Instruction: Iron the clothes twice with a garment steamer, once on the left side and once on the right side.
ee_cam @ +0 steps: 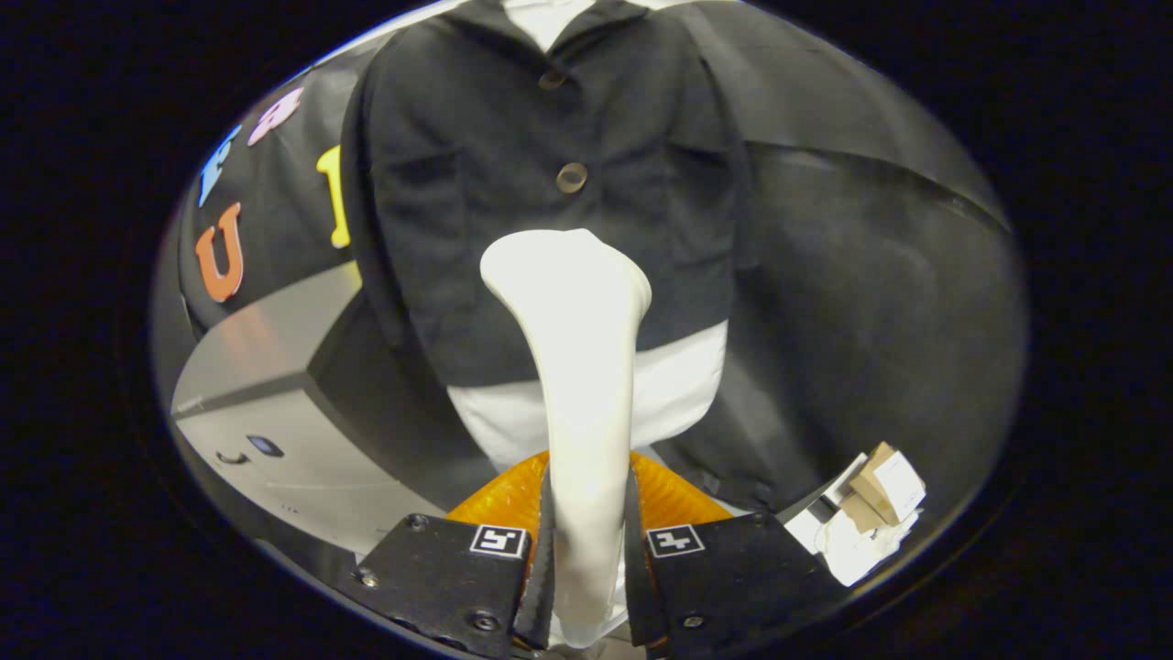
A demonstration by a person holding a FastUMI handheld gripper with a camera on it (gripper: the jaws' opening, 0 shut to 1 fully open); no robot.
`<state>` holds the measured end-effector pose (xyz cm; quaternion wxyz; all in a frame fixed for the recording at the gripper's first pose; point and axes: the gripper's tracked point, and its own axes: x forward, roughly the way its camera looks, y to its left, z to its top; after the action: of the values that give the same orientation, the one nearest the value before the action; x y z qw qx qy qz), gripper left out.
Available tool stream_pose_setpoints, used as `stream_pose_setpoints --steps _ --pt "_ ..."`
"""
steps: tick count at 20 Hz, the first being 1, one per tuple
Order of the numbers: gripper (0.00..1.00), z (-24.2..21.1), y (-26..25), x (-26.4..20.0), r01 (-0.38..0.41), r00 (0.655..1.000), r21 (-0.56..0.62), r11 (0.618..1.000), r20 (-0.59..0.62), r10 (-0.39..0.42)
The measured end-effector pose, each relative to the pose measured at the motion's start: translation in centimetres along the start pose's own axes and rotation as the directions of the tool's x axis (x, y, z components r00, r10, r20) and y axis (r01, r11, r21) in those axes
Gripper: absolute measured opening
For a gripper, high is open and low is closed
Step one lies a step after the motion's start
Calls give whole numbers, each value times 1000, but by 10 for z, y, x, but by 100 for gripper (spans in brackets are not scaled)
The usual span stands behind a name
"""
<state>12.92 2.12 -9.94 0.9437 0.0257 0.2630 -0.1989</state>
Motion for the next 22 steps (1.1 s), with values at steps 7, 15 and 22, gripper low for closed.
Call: stream_pose_setpoints --steps 7,15,22 --pt "35 127 -64 -56 70 960 127 989 262 -102" --pt "35 302 -108 -119 -12 825 195 981 556 -101" --pt "35 397 -111 -120 -49 716 158 986 694 -76"
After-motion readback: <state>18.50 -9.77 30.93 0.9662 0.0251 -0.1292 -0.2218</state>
